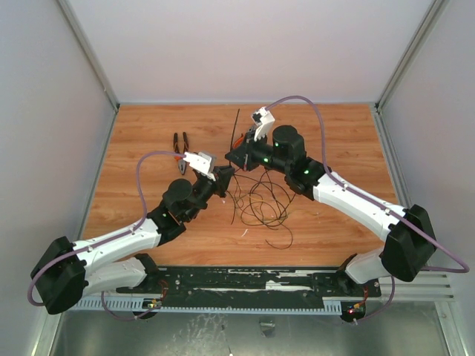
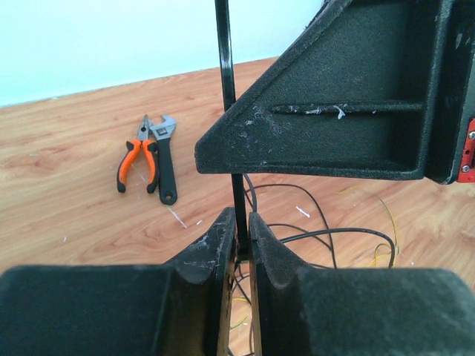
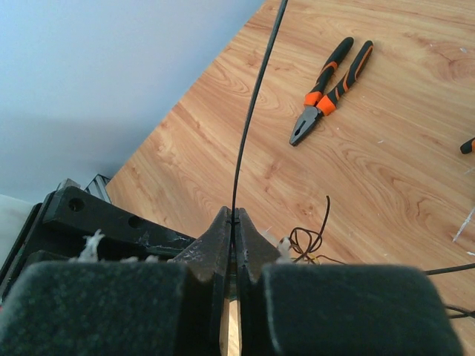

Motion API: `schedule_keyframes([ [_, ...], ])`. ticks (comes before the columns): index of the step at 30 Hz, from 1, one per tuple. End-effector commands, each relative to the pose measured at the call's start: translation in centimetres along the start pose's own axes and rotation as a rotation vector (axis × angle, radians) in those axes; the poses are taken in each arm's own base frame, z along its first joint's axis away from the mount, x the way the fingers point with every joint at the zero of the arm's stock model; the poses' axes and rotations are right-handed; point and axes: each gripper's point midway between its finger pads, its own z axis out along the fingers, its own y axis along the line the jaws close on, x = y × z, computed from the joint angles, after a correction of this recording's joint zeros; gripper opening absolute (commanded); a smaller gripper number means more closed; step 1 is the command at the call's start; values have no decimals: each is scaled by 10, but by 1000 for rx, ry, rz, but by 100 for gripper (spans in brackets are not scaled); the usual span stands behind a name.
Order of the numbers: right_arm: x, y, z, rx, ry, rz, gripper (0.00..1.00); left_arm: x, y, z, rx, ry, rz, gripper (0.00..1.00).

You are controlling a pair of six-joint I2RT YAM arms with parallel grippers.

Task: Zip-tie the wires
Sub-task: Tie the cable at the center of the board.

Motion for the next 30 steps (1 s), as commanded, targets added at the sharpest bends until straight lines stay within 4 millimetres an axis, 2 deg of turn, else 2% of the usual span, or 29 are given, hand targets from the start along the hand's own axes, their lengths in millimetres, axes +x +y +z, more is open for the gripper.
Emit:
schedule_keyframes([
  [1,-28,17,-5,-25,-67,-31,0,4,1,-1,7,1,1,16],
  [10,-35,18,-4,-24,-80,-39,0,13,1,-2,12,15,-13,13],
  [18,-46,26,-5,-42,-106,-41,0,29,-1,-2,23,48,-29,11],
  [25,-62,31,-6,-44,-139,-59,0,42,-1,1,26,79,-20,9],
  [30,-76,32,-9,-39,-165,-76,0,53,0,2,21,112,-13,11],
])
